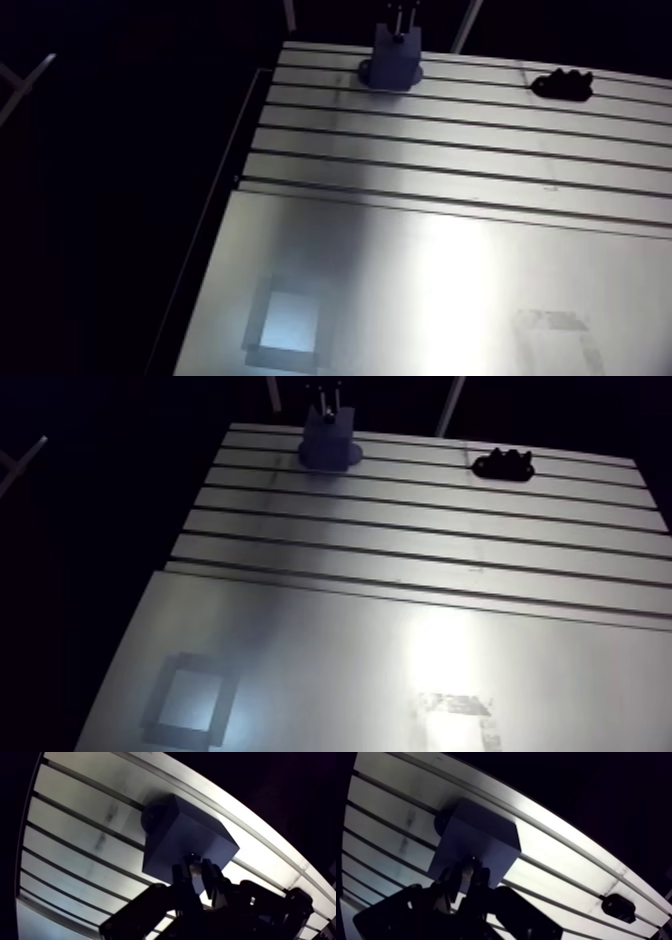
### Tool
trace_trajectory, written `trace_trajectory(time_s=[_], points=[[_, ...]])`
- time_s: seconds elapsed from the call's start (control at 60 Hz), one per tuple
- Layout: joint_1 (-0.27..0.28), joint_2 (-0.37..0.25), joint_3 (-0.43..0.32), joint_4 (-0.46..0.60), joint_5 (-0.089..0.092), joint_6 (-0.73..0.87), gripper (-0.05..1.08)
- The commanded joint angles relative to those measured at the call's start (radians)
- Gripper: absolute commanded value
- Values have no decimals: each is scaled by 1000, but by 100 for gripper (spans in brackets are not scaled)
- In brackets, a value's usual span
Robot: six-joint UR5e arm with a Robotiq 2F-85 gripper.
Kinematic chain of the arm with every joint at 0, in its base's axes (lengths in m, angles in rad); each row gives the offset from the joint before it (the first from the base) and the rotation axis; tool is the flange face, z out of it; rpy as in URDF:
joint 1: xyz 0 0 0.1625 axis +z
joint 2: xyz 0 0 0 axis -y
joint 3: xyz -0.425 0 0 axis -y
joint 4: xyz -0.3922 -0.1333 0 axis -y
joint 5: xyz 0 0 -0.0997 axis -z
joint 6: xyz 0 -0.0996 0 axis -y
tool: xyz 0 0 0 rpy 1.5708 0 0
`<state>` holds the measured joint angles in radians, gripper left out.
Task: Pick up the M10 bolt and insert it into the hex recess until seated.
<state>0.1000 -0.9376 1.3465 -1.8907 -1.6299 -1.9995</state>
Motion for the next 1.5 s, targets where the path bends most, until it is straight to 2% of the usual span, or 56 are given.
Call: trace_trajectory(time_s=[0.017,0.217,0.233,0.25,0.267,0.333,0.35,0.367,0.467,0.483,0.517,0.9,1.017,1.2,1.367,1.45,1.467,1.483,1.5], points=[[4,0,-1,2,0,-14,75],[4,0,-1,2,0,-14,75],[4,0,-1,2,-1,-14,68],[4,0,-1,2,-1,-14,68],[4,0,2,3,-3,-14,58],[4,0,7,3,-4,-14,49],[4,0,10,4,-5,-14,33],[4,0,11,7,-5,-15,24],[7,-2,13,5,-5,-13,19],[7,-3,13,5,-5,-12,3],[7,-3,15,2,-3,-12,1],[7,-8,6,-5,-3,-1,0],[7,-21,1,-21,4,14,0],[9,-46,-10,-10,0,161,0],[9,-61,-14,44,-4,281,0],[7,-63,-29,109,1,358,7],[7,-64,-32,127,3,384,16],[7,-64,-32,127,3,384,16],[9,-65,-33,138,3,404,27]])
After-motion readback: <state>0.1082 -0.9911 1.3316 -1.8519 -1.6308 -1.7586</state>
